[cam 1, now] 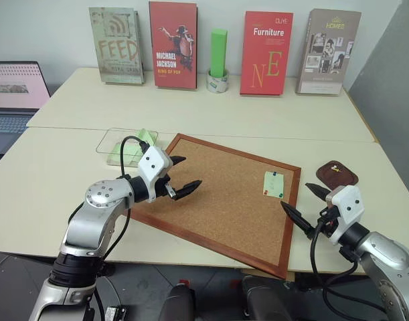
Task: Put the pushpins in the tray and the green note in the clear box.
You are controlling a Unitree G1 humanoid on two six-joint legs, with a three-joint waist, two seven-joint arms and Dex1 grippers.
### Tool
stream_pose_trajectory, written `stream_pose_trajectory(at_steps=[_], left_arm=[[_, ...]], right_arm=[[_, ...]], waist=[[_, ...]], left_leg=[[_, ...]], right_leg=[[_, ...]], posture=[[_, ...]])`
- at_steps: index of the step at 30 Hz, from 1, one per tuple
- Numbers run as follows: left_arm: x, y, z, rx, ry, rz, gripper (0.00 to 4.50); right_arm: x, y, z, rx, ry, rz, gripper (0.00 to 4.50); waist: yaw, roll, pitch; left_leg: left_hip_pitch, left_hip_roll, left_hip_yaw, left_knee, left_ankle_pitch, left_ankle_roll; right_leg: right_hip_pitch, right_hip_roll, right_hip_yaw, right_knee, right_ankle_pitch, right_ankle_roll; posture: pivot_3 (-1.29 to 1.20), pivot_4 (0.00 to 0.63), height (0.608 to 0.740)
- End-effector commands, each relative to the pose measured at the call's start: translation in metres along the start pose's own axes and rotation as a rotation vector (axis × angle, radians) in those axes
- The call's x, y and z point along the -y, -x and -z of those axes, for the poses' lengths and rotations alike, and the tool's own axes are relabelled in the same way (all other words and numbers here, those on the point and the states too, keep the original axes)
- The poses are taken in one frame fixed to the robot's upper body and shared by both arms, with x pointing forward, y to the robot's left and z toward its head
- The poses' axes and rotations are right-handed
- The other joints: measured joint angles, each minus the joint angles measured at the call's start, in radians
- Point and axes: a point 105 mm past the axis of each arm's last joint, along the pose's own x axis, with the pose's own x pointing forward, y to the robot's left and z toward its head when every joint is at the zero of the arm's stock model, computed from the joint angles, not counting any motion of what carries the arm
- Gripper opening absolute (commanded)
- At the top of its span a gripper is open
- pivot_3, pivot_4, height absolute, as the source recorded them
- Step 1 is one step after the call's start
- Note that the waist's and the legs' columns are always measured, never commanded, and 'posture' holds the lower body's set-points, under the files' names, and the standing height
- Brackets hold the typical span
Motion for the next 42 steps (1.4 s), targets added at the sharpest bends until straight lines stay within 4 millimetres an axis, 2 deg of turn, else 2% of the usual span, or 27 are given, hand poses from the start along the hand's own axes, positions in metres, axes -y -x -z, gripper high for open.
stream_pose_trajectory(at_steps=[1, 10, 19, 25, 31, 32, 34, 40, 42], left_arm=[[0.001, 0.000, -0.017, 0.066, -0.053, 0.021, 4.50], [-0.001, -0.001, -0.012, 0.036, -0.050, 0.025, 4.50], [0.012, 0.002, -0.022, 0.100, 0.007, 0.121, 4.50], [0.029, -0.007, -0.019, 0.091, -0.009, 0.184, 4.50], [0.040, -0.023, -0.019, 0.099, -0.058, 0.230, 3.44], [0.040, -0.024, -0.019, 0.101, -0.061, 0.235, 3.37], [0.042, -0.029, -0.020, 0.109, -0.064, 0.243, 2.88], [0.048, -0.039, -0.017, 0.119, -0.051, 0.271, 1.91], [0.049, -0.043, -0.016, 0.125, -0.043, 0.271, 1.44]], right_arm=[[-0.002, 0.001, -0.009, 0.031, 0.015, -0.015, 4.44], [-0.005, 0.000, -0.007, 0.029, 0.013, -0.024, 4.44], [-0.009, 0.000, -0.007, 0.030, 0.009, -0.036, 4.44], [-0.008, 0.000, -0.012, 0.046, -0.006, -0.044, 4.44], [-0.010, -0.001, -0.017, 0.055, -0.003, -0.056, 4.50], [-0.011, -0.001, -0.018, 0.057, -0.003, -0.057, 4.50], [-0.012, -0.001, -0.020, 0.066, -0.006, -0.057, 4.50], [-0.015, -0.002, -0.020, 0.068, -0.008, -0.061, 4.50], [-0.015, -0.003, -0.020, 0.069, -0.008, -0.062, 4.50]], waist=[[0.000, 0.000, 0.000], [0.000, 0.000, 0.000], [0.000, 0.000, 0.000], [0.000, 0.000, 0.000], [0.000, 0.000, 0.000], [0.000, 0.000, 0.000], [0.000, 0.000, 0.000], [0.000, 0.000, 0.000], [0.000, 0.000, 0.000]], left_leg=[[0.000, 0.000, 0.000, 0.000, 0.000, 0.000], [0.000, 0.000, 0.000, 0.000, 0.000, 0.000], [0.000, 0.000, 0.000, 0.000, 0.000, 0.000], [0.000, 0.000, 0.000, 0.000, 0.000, 0.000], [0.000, 0.000, 0.000, 0.000, 0.000, 0.000], [0.000, 0.000, 0.000, 0.000, 0.000, 0.000], [0.000, 0.000, 0.000, 0.000, 0.000, 0.000], [0.000, 0.000, 0.000, 0.000, 0.000, 0.000], [0.000, 0.000, 0.000, 0.000, 0.000, 0.000]], right_leg=[[0.000, 0.000, 0.000, 0.000, 0.000, 0.000], [0.000, 0.000, 0.000, 0.000, 0.000, 0.000], [0.000, 0.000, 0.000, 0.000, 0.000, 0.000], [0.000, 0.000, 0.000, 0.000, 0.000, 0.000], [0.000, 0.000, 0.000, 0.000, 0.000, 0.000], [0.000, 0.000, 0.000, 0.000, 0.000, 0.000], [0.000, 0.000, 0.000, 0.000, 0.000, 0.000], [0.000, 0.000, 0.000, 0.000, 0.000, 0.000], [0.000, 0.000, 0.000, 0.000, 0.000, 0.000]], posture=[[0.00, 0.150, 0.740], [0.00, 0.150, 0.740], [0.00, 0.150, 0.740], [0.00, 0.150, 0.740], [0.00, 0.150, 0.740], [0.00, 0.150, 0.740], [0.00, 0.150, 0.740], [0.00, 0.150, 0.740], [0.00, 0.150, 0.740]])
